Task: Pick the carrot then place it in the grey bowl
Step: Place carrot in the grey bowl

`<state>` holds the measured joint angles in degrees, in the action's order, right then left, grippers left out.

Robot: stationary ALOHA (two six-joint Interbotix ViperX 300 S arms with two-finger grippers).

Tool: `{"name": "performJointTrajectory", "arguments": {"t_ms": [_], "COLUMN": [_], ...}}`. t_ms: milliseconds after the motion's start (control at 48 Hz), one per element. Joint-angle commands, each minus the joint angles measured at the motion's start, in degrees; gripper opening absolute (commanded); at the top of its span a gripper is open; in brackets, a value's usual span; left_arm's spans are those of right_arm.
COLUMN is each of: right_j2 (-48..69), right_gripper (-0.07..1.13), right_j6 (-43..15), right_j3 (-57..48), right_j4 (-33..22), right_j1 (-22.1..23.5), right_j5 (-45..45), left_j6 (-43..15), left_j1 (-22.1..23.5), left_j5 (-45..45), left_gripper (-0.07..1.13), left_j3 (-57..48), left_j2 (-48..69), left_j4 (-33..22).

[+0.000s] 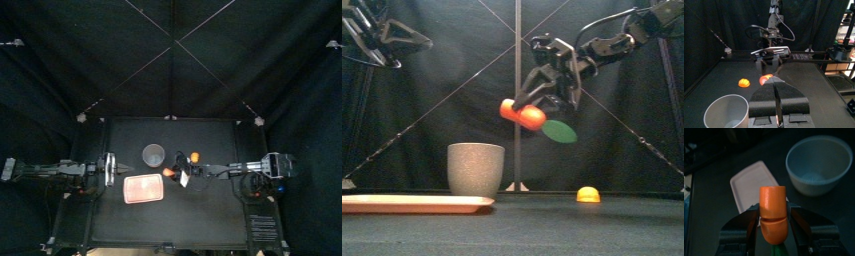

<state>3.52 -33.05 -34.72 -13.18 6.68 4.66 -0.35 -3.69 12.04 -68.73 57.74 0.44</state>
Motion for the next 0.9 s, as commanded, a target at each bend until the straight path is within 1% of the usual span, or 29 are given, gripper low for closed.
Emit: {"name": "performJointTrajectory", "arguments": {"t_ms": [21,104,375,458,625,667,771,833,896], "right_j2": [-1.1,-4.1,-14.1,-15.9,-18.0,-18.0,-17.9,-17.7,-17.2], "right_gripper": [0.35,0.35,0.35,0.35,0.38,0.41,0.52,0.60,0.71], "right_j6": [-0.1,-0.1,0.0,-0.2,-0.3,-0.3,-0.3,-0.3,-0.3], "right_j3": [6.0,10.1,21.6,24.1,26.6,26.5,25.4,24.8,24.3], "right_j4": [-2.4,-3.7,-8.5,-8.9,-7.5,-7.1,-6.9,-6.9,-6.9], "right_j1": [2.9,4.6,7.5,8.4,9.6,9.8,9.8,9.8,9.8], "right_j5": [0.3,0.5,1.0,1.0,0.4,0.2,-0.3,-0.4,-0.4], "left_j6": [-0.1,-0.1,-0.1,-0.1,0.0,0.0,0.0,0.0,0.0], "left_j1": [-0.3,-0.6,-1.4,-1.4,-1.5,-1.4,-1.4,-1.4,-1.4], "left_j5": [0.2,0.3,0.6,0.7,0.6,0.5,0.3,0.3,0.2], "left_gripper": [-0.03,-0.03,-0.03,-0.03,-0.03,-0.03,-0.03,-0.03,-0.03], "left_j3": [1.1,1.1,1.1,1.1,1.0,1.0,0.9,0.8,0.7], "left_j2": [-0.1,-0.1,-0.1,0.0,0.3,0.4,0.9,1.1,1.5], "left_j4": [0.3,0.7,1.6,1.6,1.6,1.6,1.5,1.6,1.6]}}
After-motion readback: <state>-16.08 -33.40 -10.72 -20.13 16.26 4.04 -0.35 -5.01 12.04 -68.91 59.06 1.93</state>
